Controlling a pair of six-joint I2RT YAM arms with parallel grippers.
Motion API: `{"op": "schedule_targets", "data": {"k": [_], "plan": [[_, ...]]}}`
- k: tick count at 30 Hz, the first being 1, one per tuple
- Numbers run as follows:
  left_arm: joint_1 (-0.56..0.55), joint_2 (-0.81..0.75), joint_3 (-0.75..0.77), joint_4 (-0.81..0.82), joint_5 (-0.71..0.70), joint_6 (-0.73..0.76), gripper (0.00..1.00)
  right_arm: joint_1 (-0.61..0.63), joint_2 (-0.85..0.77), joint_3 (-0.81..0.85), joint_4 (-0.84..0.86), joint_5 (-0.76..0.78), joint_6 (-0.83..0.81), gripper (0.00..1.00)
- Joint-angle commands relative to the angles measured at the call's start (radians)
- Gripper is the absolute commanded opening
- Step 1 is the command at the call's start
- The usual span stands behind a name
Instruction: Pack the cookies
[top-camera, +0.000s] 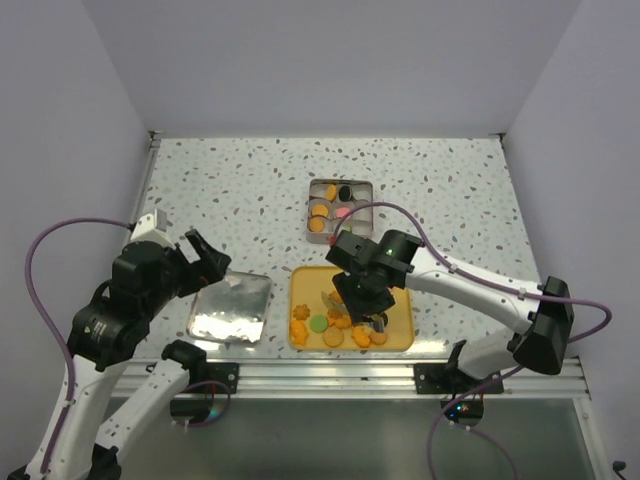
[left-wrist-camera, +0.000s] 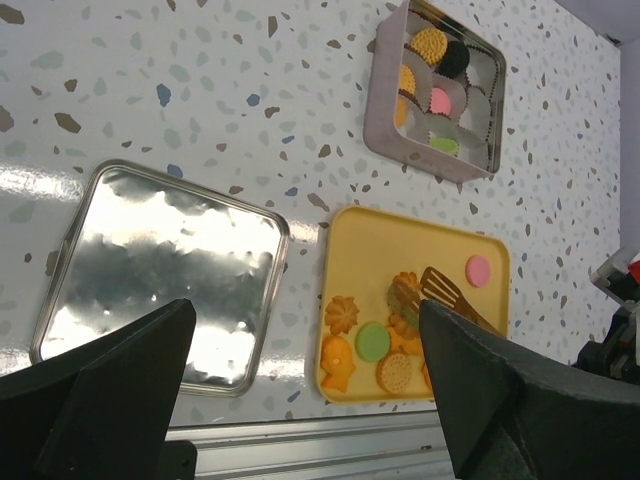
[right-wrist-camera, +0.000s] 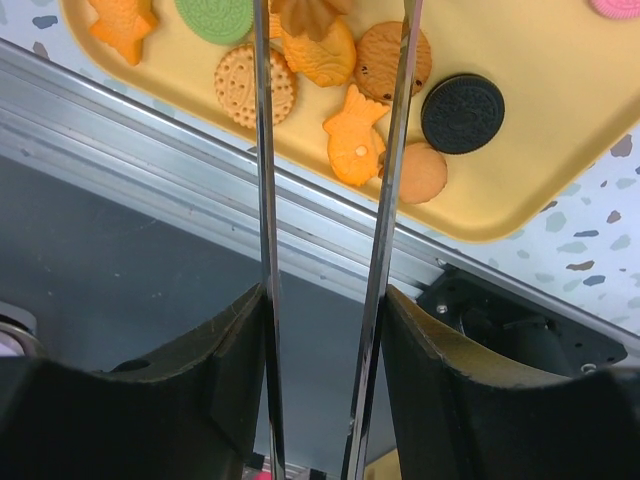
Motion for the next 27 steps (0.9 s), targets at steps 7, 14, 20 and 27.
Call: {"op": "schedule_targets", "data": {"k": [7,14,20,27], "plan": [[-0.005,-0.024,-0.001,-0.032,-0.027,-0.009,1.00,0.031,0.047,0.063,-0.021,0.036,0.016,0.49],[-0.005,-0.053,0.005,-0.061,-0.040,-0.012,1.00,0.060,0.099,0.097,-0.067,0.079,0.004,0.49],[-0.005,-0.078,0.011,-0.083,-0.053,-0.013,1.00,0.069,0.130,0.129,-0.096,0.097,-0.003,0.49],[-0.005,-0.095,0.009,-0.098,-0.059,-0.018,1.00,0.072,0.137,0.134,-0.109,0.094,-0.006,0.45]]}}
